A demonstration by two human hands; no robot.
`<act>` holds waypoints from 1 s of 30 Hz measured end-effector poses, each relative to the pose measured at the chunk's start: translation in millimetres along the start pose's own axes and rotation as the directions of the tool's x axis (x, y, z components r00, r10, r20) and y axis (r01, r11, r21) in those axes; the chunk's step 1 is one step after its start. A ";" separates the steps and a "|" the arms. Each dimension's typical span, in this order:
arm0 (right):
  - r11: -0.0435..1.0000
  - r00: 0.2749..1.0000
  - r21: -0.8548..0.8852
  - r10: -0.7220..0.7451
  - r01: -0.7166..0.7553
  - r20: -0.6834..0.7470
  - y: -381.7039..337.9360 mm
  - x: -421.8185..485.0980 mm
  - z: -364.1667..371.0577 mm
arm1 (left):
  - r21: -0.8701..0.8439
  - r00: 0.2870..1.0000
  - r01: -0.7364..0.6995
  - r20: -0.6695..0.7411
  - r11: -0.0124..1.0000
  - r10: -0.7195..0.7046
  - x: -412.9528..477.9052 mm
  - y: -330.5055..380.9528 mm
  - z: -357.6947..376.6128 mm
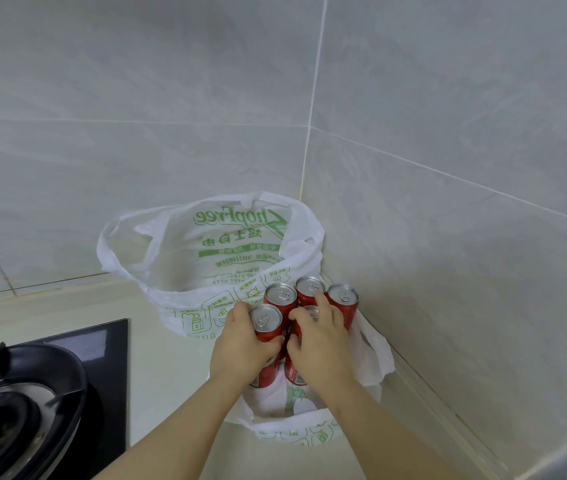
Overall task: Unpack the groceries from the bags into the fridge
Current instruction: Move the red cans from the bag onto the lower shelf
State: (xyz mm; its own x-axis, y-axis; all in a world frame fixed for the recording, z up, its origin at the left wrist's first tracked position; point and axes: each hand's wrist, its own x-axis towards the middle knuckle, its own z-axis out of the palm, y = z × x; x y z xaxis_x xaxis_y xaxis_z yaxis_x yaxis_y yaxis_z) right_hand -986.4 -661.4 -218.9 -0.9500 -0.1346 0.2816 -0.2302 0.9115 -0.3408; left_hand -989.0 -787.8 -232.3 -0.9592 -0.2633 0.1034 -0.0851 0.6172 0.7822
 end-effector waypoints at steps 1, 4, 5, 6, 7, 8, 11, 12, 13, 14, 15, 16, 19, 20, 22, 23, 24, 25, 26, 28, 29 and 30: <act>1.000 0.999 -0.012 -0.002 0.003 0.044 0.7 -1.2 0.4 | 0.002 1.000 0.001 0.001 1.000 -0.001 0.2 -0.3 -0.1; 0.999 0.995 -0.026 -0.034 0.036 0.095 3.7 -4.2 -2.6 | 0.002 1.000 0.003 0.004 1.000 -0.003 0.9 -0.2 0.2; 0.999 0.995 -0.008 -0.035 0.036 0.091 4.8 -3.5 -6.8 | 0.001 1.000 0.001 0.006 1.000 -0.001 1.2 -0.3 0.5; 1.000 0.995 0.014 -0.026 0.024 0.100 6.0 -3.4 -10.5 | 0.001 1.000 -0.001 0.009 1.000 0.001 1.1 -0.8 0.8; 0.999 0.994 0.031 -0.024 0.020 0.110 7.3 -3.7 -13.5 | -0.002 1.000 -0.006 0.010 1.000 0.006 0.9 -1.1 1.0; 0.999 0.992 0.042 -0.018 0.013 0.128 8.4 -3.2 -16.5 | -0.007 1.000 -0.012 0.010 1.000 0.012 0.8 -1.8 0.9; 0.986 0.987 0.153 0.041 -0.066 0.157 10.6 -2.3 -18.3 | -0.020 1.000 -0.024 0.009 1.000 0.024 0.5 -3.2 0.3; 0.965 0.981 0.229 0.089 -0.127 0.170 10.9 -2.0 -15.9 | -0.027 1.000 -0.025 0.009 0.999 0.025 0.8 -4.0 0.7; 0.932 0.974 0.311 0.134 -0.185 0.180 11.9 -1.8 -12.0 | -0.037 1.000 -0.025 0.009 0.999 0.025 1.2 -4.7 1.5; 0.895 0.970 0.388 0.162 -0.221 0.180 12.5 -2.1 -8.4 | -0.052 1.000 -0.021 0.009 0.998 0.021 1.9 -5.4 2.2; 0.860 0.966 0.446 0.188 -0.249 0.178 13.9 -2.7 -4.7 | -0.071 1.000 -0.015 0.008 0.997 0.015 2.2 -5.9 3.0; 0.829 0.962 0.489 0.212 -0.270 0.172 15.5 -3.3 -2.2 | -0.089 1.000 -0.008 0.009 0.996 0.009 2.6 -6.7 3.9; 0.723 0.937 0.597 0.286 -0.348 0.200 18.3 -3.6 -2.6 | -0.104 1.000 -0.014 0.011 0.995 0.015 2.3 -8.0 6.0; 0.692 0.929 0.621 0.307 -0.368 0.208 19.3 -2.5 -3.7 | -0.101 1.000 -0.023 0.009 0.995 0.024 1.9 -7.9 6.5; 0.661 0.921 0.645 0.329 -0.384 0.211 21.3 0.0 -2.7 | -0.108 0.999 -0.038 0.002 0.993 0.039 1.9 -7.9 7.2; 0.653 0.919 0.651 0.331 -0.387 0.213 21.4 0.7 -1.1 | -0.117 0.999 -0.039 0.000 0.992 0.039 2.0 -8.4 7.7; 0.648 0.918 0.655 0.332 -0.389 0.217 20.8 1.0 1.2 | -0.128 0.999 -0.035 -0.001 0.991 0.036 2.2 -9.4 8.3; 0.644 0.916 0.656 0.332 -0.393 0.223 20.8 0.5 4.8 | -0.141 1.000 -0.029 -0.002 0.990 0.029 2.1 -10.3 8.8; 0.638 0.916 0.661 0.333 -0.394 0.224 20.4 -0.3 8.3 | -0.158 1.000 -0.021 -0.003 0.987 0.021 2.6 -11.3 9.4; 0.629 0.915 0.672 0.343 -0.391 0.212 19.1 -1.4 12.7 | -0.180 1.000 -0.006 0.000 0.984 0.006 4.1 -12.7 10.0; 0.626 0.914 0.675 0.352 -0.391 0.203 19.2 -1.2 14.5 | -0.184 1.000 -0.003 0.005 0.983 0.004 4.7 -13.4 9.8; 0.626 0.913 0.675 0.358 -0.391 0.196 19.3 -0.5 15.5 | -0.184 1.000 -0.005 0.012 0.983 0.007 5.7 -14.9 9.7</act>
State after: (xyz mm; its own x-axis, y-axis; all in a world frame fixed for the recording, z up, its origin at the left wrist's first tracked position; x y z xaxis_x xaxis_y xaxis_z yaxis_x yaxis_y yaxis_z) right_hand -993.6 -649.8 -239.6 -0.9910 0.1276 -0.0408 0.0846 0.3606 -0.9289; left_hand -995.7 -791.3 -249.3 -0.9629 -0.2499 0.1016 -0.0292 0.4711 0.8816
